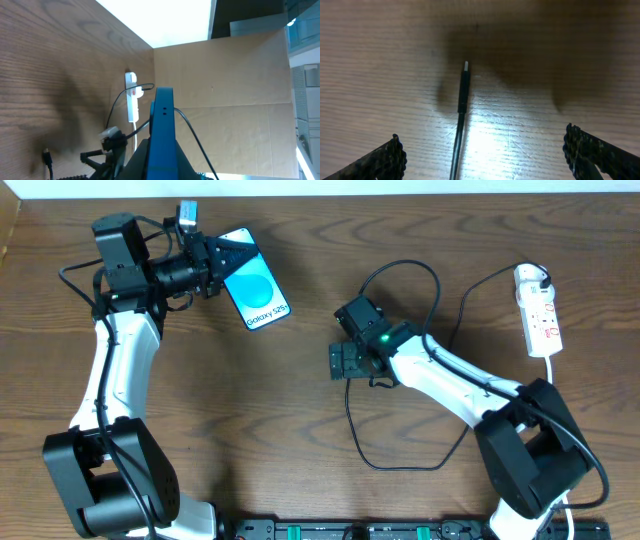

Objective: Plug charger to phone and switch on socket
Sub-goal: 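Move the right gripper down over the black cable's plug end, then close the right gripper on the cable plug and lift it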

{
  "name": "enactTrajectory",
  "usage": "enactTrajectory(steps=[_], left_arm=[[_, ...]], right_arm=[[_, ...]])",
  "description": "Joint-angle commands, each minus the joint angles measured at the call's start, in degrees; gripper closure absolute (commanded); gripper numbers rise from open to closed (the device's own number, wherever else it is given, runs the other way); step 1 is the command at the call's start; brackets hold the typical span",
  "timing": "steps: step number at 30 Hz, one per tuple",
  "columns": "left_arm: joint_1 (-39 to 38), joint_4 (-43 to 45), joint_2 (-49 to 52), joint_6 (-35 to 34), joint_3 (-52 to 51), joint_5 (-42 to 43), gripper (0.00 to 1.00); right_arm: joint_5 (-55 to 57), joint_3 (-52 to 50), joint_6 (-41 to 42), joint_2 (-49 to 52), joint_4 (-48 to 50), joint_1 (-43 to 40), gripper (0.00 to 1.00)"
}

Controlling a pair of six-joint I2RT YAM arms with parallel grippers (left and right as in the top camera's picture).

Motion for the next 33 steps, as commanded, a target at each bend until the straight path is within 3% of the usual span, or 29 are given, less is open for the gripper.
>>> enactTrajectory(steps=[1, 4, 16, 20, 26, 30, 33], left_arm=[[0.17, 0.24, -1.07, 0.39, 0.00, 1.46, 0.93], [0.17, 0.24, -1.07, 0.39, 0.00, 1.33, 0.93], [0.17, 0.22, -1.07, 0.37, 0.00, 1.38, 0.93], [0.17, 0.22, -1.07, 0.37, 0.00, 1.38, 0.93], [0.17, 0.22, -1.07, 0.39, 0.00, 1.36, 0.93], [0.17, 0.22, -1.07, 0.39, 0.00, 1.36, 0.93], [0.17, 0.22, -1.07, 0.39, 0.00, 1.36, 0.92]], right_arm=[[0.96, -0.33, -0.44, 0.31, 0.74, 0.28, 0.08], [0.96, -0.33, -0.42, 0.96, 1.25, 0.50, 0.20], [0.28, -0.26, -0.42, 6.75, 2.16, 1.14, 0.18], [0.28, -0.26, -0.37, 6.78, 2.56, 1.14, 0.53], [0.28, -0.26, -0.37, 6.78, 2.58, 1.14, 0.80], [0.28, -0.26, -0.37, 6.78, 2.73, 1.14, 0.91], [0.28, -0.26, -0.35, 6.78, 2.78, 1.14, 0.89]])
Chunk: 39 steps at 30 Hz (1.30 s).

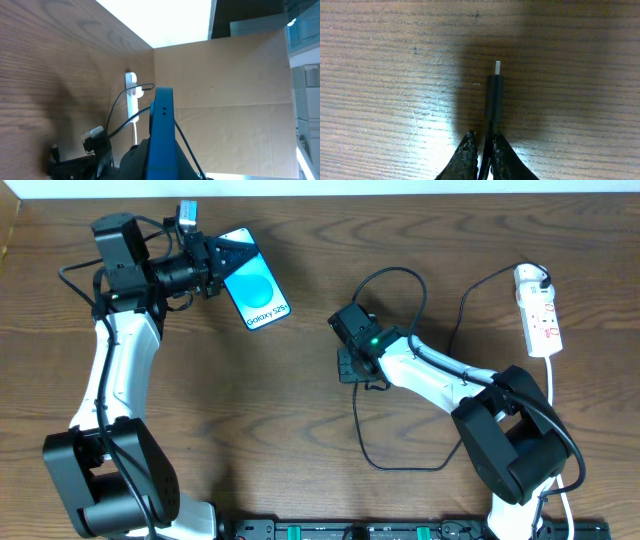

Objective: Plug charger to phone and switch on socket
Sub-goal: 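Close the right gripper on the cable plug and lift it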

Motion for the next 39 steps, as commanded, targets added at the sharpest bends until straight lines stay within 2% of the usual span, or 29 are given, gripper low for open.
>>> enactTrajectory(steps=[1, 3, 4, 6, 9, 12, 14, 22, 31, 35, 39], left_arm=[[0.17, 0.24, -1.07, 0.39, 0.00, 1.42, 0.92], [0.17, 0.24, -1.07, 0.37, 0.00, 1.42, 0.92], [0.17, 0.26, -1.07, 0.39, 0.00, 1.42, 0.93], [0.17, 0.26, -1.07, 0.39, 0.00, 1.42, 0.93], [0.17, 0.26, -1.07, 0.39, 0.00, 1.42, 0.93], [0.17, 0.26, -1.07, 0.39, 0.00, 1.42, 0.92], [0.17, 0.26, -1.07, 0.39, 0.00, 1.42, 0.92], [0.17, 0.26, -1.07, 0.39, 0.00, 1.42, 0.92], [0.17, 0.26, -1.07, 0.39, 0.00, 1.42, 0.93], [0.17, 0.26, -1.07, 0.37, 0.00, 1.42, 0.93], [0.17, 0.26, -1.07, 0.37, 0.00, 1.42, 0.93]], right_arm=[[-0.52, -0.20, 0.39, 1.77, -0.11, 0.22, 0.85], [-0.44, -0.17, 0.87, 1.77, -0.11, 0.20, 0.77], [-0.04, -0.20, 1.62, 1.77, -0.11, 0.17, 0.61], [0.81, -0.17, 2.99, 1.77, 0.09, 0.13, 0.57], [1.49, -0.17, 3.89, 1.77, 0.57, 0.11, 0.57], [2.47, -0.17, 4.87, 1.77, 0.55, 0.07, 0.60], [2.71, -0.17, 4.87, 1.77, 0.50, 0.07, 0.67], [3.54, -0.17, 5.11, 1.77, 0.87, 0.07, 0.81], [4.22, -0.17, 5.33, 1.77, 1.40, 0.00, 0.84], [4.59, -0.17, 5.31, 1.77, 1.57, 0.00, 0.98], [4.52, -0.07, 5.31, 1.77, 1.27, -0.22, 0.99]])
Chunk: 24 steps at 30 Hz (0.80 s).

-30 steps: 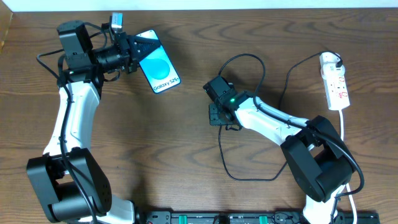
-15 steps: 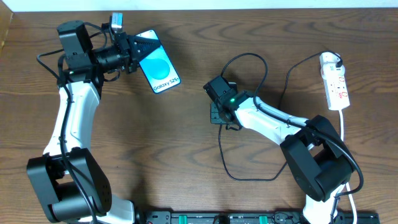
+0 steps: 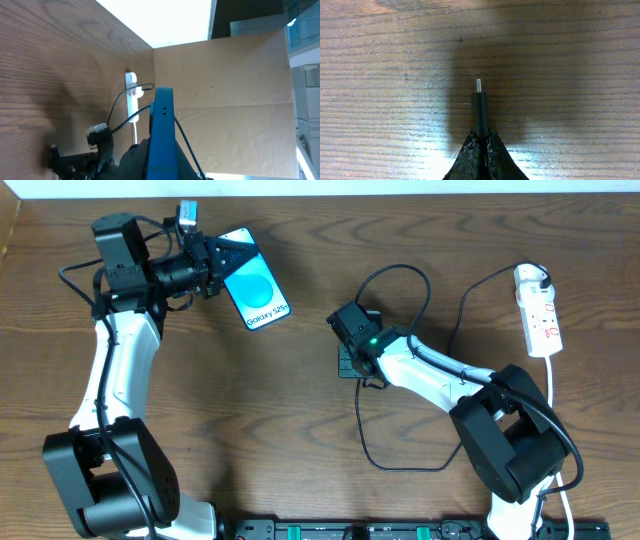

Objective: Plug charger to phone and switch on socket
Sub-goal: 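Close the right gripper on the cable plug and lift it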

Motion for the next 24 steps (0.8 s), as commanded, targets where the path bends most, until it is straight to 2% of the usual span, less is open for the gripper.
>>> enactTrajectory(steps=[1, 5, 13, 19, 20, 23, 24], left_arm=[[0.17, 0.26, -1.07, 0.39, 0.00, 1.42, 0.93], [0.17, 0.26, -1.07, 0.39, 0.00, 1.42, 0.93], [0.17, 0.26, -1.07, 0.37, 0.00, 1.42, 0.93], [0.17, 0.26, -1.07, 0.37, 0.00, 1.40, 0.93], [0.17, 0.26, -1.07, 0.37, 0.00, 1.42, 0.93], [0.17, 0.26, -1.07, 0.39, 0.00, 1.42, 0.93], [0.17, 0.26, -1.07, 0.39, 0.00, 1.42, 0.93]], right_arm=[[0.98, -0.07, 0.39, 1.33, -0.92, -0.39, 0.99], [-2.05, 1.29, 0.37, 1.33, -5.38, -1.29, 0.99], [-12.50, 3.96, 0.11, 1.33, -23.89, -6.01, 0.99], [-17.49, 3.93, -1.57, 1.33, -28.39, -8.24, 0.99], [-17.49, 3.93, -1.57, 1.33, -28.37, -8.28, 0.97], [-17.42, 3.93, -1.55, 1.33, -28.11, -8.28, 0.67], [-17.42, 3.93, -1.55, 1.33, -27.93, -8.22, 0.60]])
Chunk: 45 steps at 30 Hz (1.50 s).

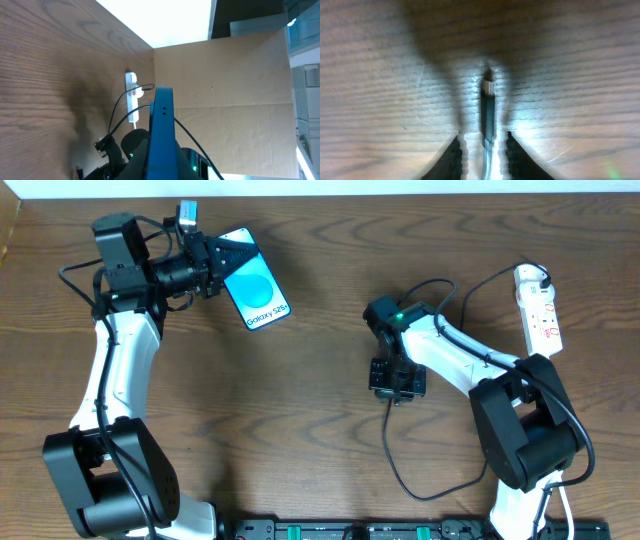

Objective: Plug charger to phone and switch on socket
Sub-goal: 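Close the right gripper on the cable plug and lift it, then carry the plug left toward the bottom of the held phone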

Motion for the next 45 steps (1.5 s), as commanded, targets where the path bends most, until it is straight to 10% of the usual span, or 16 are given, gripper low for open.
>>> enactTrajectory(steps=[1, 6, 17, 24, 45], left_arm=[[0.17, 0.24, -1.07, 0.39, 0.00, 1.42, 0.92], [0.17, 0.24, -1.07, 0.37, 0.00, 1.42, 0.93], [0.17, 0.24, -1.07, 0.37, 0.00, 1.42, 0.93], [0.17, 0.24, -1.07, 0.39, 0.00, 1.42, 0.93], [-0.42, 14.82, -1.07, -7.37, 0.00, 0.33, 0.93]], right_arm=[[-1.73, 0.57, -0.48, 0.85, 0.28, 0.02, 0.53], [-1.07, 0.57, -0.46, 0.85, 0.79, 0.04, 0.47], [-0.42, 0.57, 0.00, 0.85, 1.86, 0.13, 0.98], [-1.68, 0.57, -1.44, 0.85, 4.46, -0.02, 0.99], [-71.80, 0.96, -43.45, 0.85, 23.10, -10.01, 0.99]])
